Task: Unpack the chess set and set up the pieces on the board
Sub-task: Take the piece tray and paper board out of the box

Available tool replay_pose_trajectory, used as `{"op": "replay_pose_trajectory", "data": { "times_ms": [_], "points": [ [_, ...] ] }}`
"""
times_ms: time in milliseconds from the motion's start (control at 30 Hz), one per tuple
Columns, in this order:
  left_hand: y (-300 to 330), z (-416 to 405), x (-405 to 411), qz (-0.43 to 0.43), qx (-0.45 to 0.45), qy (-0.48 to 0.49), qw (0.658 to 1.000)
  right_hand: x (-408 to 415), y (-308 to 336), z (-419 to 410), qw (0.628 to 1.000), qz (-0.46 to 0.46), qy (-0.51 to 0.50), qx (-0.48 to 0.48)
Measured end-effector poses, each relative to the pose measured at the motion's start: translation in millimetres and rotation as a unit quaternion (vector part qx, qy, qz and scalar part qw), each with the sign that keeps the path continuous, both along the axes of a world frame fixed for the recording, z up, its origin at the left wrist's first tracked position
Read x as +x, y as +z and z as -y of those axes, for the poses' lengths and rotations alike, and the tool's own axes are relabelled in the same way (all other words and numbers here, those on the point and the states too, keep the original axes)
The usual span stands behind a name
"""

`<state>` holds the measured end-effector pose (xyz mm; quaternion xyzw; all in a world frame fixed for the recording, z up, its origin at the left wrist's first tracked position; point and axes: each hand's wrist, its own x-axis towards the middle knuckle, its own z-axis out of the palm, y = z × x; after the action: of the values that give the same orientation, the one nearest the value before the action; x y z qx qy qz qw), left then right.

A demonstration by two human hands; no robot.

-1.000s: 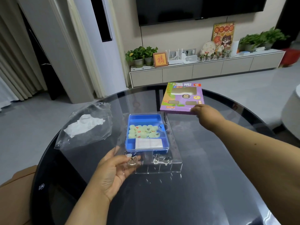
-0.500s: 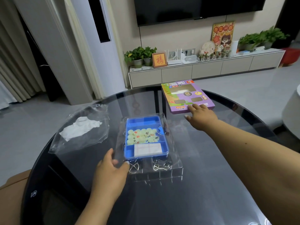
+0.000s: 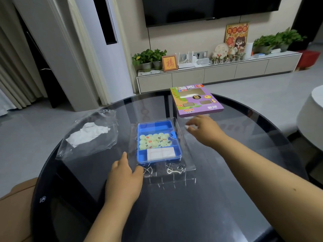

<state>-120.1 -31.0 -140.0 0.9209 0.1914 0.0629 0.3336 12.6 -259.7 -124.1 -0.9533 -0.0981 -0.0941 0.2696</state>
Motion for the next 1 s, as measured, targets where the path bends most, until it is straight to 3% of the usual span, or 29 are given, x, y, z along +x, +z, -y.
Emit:
{"op": "replay_pose_trajectory", "data": {
  "times_ms": [200, 367, 500, 700, 833, 900, 1000],
  "points": [
    [-3, -2, -3, 0.017, -0.007, -0.003, 1.0, -68, 23, -24, 0.995, -0.089, 0.053, 0.007],
    [-7, -4, -3, 0.035, -0.009, -0.017, 0.999, -103, 28, -40, 0.977, -0.034, 0.095, -0.19],
    [-11, -4, -3, 0.058, -0.016, -0.043, 0.997, -108, 13, -44, 0.967, -0.028, 0.133, -0.217],
    [-15, -5, -2, 0.074, -0.021, -0.034, 0.996, -97, 1, -42, 0.978, -0.085, 0.158, -0.11],
    [-16, -6, -1, 0.083, -0.03, -0.023, 0.996, -93, 7, -34, 0.978, -0.138, 0.154, 0.009],
    [-17, -6, 0, 0.083, -0.032, -0.019, 0.996, -90, 11, -30, 0.973, -0.154, 0.123, 0.117],
    [-17, -6, 2, 0.084, -0.04, -0.021, 0.995, -79, 16, -16, 0.941, -0.122, 0.002, 0.317]
  ]
}}
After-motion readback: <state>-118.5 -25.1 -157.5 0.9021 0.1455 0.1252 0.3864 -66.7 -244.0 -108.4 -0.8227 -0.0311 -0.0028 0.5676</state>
